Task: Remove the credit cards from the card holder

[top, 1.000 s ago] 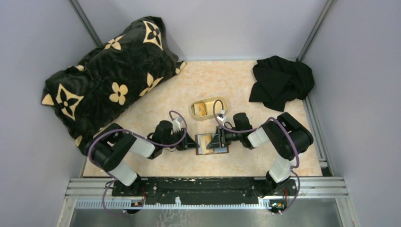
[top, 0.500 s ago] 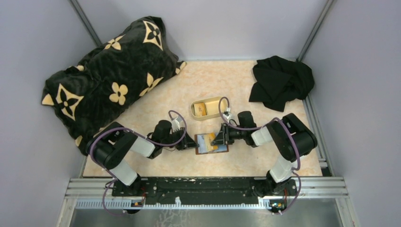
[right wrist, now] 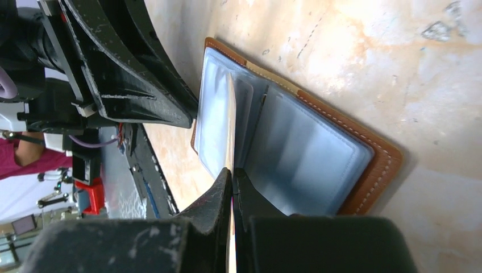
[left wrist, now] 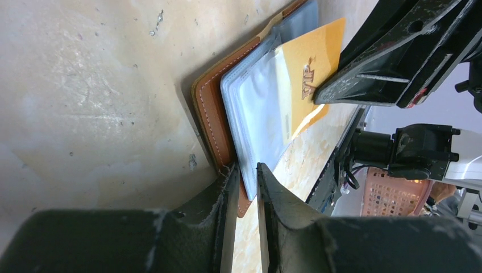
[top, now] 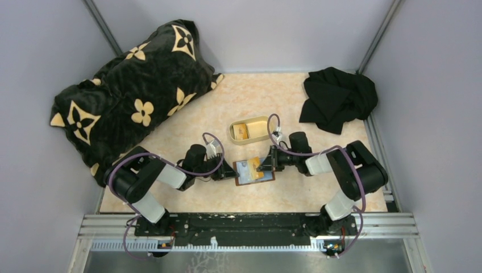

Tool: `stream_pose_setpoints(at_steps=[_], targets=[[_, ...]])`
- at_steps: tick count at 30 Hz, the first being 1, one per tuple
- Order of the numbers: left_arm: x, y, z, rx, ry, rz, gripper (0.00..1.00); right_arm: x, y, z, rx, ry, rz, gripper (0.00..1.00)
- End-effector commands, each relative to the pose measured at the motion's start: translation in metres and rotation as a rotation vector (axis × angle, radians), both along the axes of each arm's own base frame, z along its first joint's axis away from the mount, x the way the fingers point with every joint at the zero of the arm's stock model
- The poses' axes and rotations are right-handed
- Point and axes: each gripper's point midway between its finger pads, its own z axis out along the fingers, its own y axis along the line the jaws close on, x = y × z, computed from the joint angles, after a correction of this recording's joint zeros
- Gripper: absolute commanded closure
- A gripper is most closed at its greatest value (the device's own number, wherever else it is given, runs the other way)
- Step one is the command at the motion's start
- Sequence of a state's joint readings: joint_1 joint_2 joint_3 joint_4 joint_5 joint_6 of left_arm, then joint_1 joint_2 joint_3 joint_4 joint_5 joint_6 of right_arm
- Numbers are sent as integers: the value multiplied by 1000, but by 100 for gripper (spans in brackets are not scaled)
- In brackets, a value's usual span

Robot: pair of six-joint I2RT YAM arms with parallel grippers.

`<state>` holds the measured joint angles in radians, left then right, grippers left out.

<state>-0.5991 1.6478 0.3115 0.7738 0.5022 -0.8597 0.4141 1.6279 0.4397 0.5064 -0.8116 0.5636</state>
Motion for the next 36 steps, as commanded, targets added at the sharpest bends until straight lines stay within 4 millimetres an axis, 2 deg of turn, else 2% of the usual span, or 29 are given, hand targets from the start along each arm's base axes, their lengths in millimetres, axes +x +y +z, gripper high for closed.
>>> stream_pose_setpoints(at_steps=[1,5,9,16,21,30,36], targets=[[-19,45,-63,250,131,76,73,24,-11,14,-48,-111,-67,100],[-17,44,-62,245,127,72,73,33,-26,16,-126,-135,-121,100],[-17,43,-61,243,122,69,73,41,-34,27,-147,-173,-169,100],[-16,43,-56,241,102,63,73,66,-37,71,-183,-283,-207,100],[-17,40,-54,217,96,54,73,89,-21,100,-107,-308,-214,100],[-21,40,-52,195,85,49,73,153,5,118,-64,-314,-229,100],[-19,43,-53,218,79,58,73,184,20,110,-59,-286,-218,100]])
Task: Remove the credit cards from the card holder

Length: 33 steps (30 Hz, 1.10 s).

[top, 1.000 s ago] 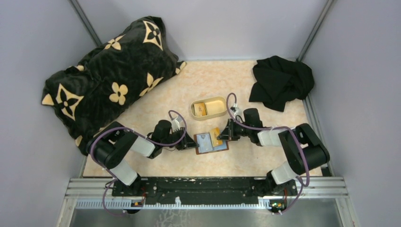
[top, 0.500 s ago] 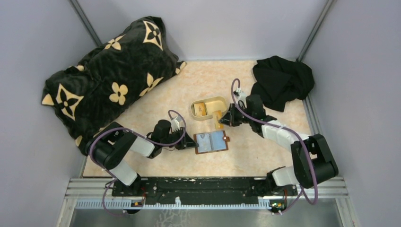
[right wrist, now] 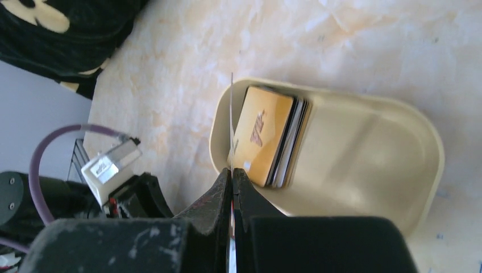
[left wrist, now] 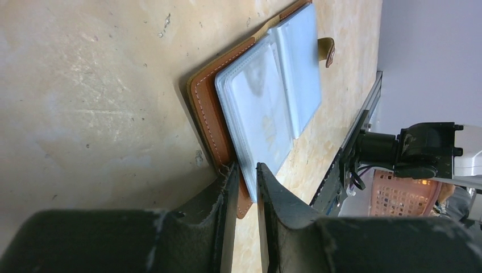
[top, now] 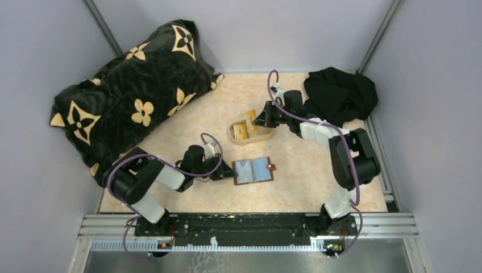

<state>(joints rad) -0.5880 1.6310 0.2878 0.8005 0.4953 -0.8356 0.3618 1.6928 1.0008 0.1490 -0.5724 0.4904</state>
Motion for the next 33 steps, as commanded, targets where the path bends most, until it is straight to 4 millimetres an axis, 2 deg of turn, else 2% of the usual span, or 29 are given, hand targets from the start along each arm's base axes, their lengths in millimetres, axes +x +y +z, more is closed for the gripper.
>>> stream_pose_setpoints(at_steps=[1,5,12,23,33], targets=[[-20,38,-54,216,116,56,73,30,12,14,36,-42,6,100],[-22,39,-54,217,116,60,73,31,18,-3,25,-12,25,100],[-27,43,-58,222,122,65,73,22,30,-31,28,39,68,100],[-29,46,-57,223,115,71,73,26,47,-48,33,76,103,100],[-28,44,-59,224,121,64,73,18,52,-57,21,105,127,100]])
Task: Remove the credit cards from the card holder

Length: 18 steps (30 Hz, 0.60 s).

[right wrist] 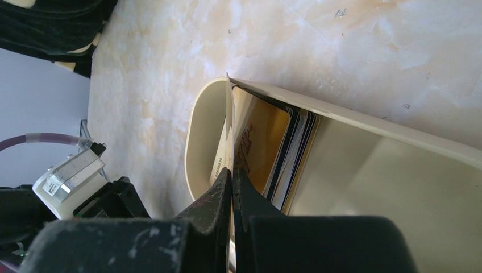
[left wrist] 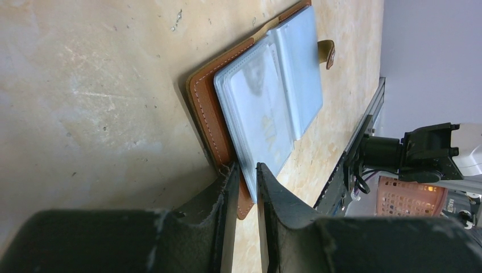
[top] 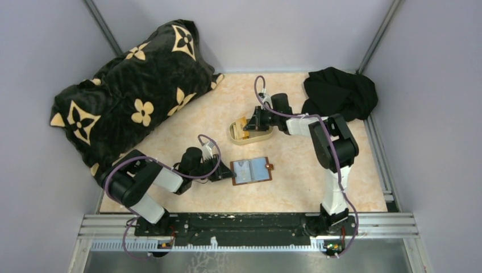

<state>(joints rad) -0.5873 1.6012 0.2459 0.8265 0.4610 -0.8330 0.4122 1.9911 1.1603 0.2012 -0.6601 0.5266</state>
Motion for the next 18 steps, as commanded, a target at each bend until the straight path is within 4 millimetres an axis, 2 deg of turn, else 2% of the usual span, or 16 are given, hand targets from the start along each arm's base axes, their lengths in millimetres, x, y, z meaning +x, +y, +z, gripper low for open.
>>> stream_pose_setpoints(at_steps=[1,10,18], targets=[[-26,36,-59,213,148,37,73,1,7,1,-4,-21,23,100],[-24,33,-58,203,145,31,73,-8,8,9,38,13,36,100],[-22,34,-56,205,131,34,74,-11,7,-3,3,90,48,100]])
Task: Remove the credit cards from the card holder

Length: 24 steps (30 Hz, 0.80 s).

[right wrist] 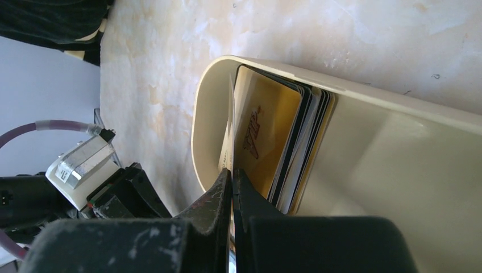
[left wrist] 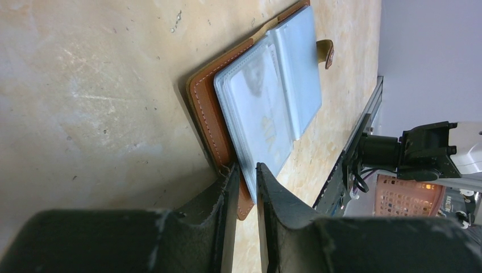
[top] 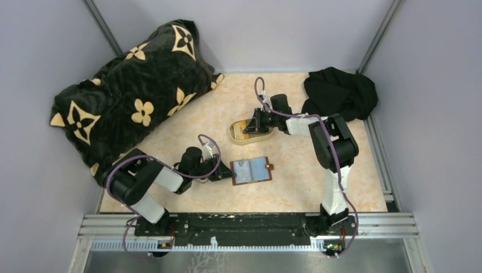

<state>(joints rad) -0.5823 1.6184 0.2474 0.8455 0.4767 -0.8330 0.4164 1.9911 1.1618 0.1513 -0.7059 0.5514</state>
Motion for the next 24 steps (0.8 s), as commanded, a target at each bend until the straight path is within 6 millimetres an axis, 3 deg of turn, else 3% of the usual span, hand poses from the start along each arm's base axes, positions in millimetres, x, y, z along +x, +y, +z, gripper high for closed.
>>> stream_pose_setpoints(at_steps=[1,5,6,8,10,24], targets=[[-22,35,-56,213,130,41,73,3,4,-4,-17,22,23,100],[-23,34,-57,211,132,38,74,3,4,-11,-28,18,26,100],[-23,34,-57,211,133,38,74,4,4,-10,-28,13,25,95],[-24,35,-58,213,134,37,74,6,4,-8,-30,0,26,75],[-24,36,-59,217,136,37,74,9,3,-3,-42,-21,21,68],[-21,33,-56,212,130,37,74,17,-29,34,-191,-164,-95,66]])
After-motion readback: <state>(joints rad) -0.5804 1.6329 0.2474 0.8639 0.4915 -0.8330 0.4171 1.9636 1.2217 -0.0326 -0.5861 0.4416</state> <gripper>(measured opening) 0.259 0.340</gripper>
